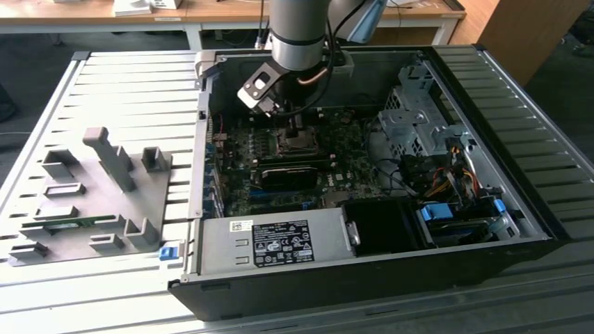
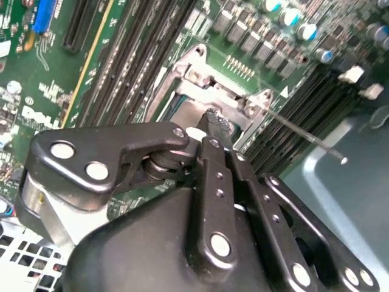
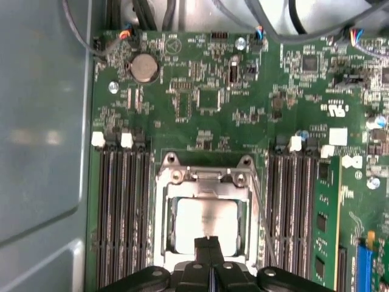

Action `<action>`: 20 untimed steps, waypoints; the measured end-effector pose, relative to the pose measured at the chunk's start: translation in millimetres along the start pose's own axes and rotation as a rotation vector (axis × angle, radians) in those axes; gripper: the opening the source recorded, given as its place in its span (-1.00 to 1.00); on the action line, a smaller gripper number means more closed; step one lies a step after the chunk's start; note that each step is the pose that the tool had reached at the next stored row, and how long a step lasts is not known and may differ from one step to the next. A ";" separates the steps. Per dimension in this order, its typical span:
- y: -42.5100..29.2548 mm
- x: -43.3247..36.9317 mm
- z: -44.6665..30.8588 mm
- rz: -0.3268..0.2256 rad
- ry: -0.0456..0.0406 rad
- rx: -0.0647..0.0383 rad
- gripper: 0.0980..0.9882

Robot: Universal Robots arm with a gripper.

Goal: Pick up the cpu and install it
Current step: 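Close the cpu cover, then install the first cpu locking lever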

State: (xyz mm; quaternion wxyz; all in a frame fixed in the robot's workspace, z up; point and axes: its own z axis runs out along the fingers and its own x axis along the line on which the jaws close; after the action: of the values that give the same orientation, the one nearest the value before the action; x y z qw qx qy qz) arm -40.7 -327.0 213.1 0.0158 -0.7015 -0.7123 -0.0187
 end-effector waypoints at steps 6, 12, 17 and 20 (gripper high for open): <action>8.2 -0.1 0.0 0.000 0.0000 0.000 -0.98; 12.4 -0.2 0.1 0.000 0.0001 0.000 -0.98; 12.5 -0.1 -0.8 0.000 -0.0002 0.000 -0.98; 12.5 -0.1 -2.0 0.000 0.0001 0.000 -0.98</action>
State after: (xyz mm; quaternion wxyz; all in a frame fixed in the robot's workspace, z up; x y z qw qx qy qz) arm -28.2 -327.0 215.2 0.0158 -0.7015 -0.7123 -0.0187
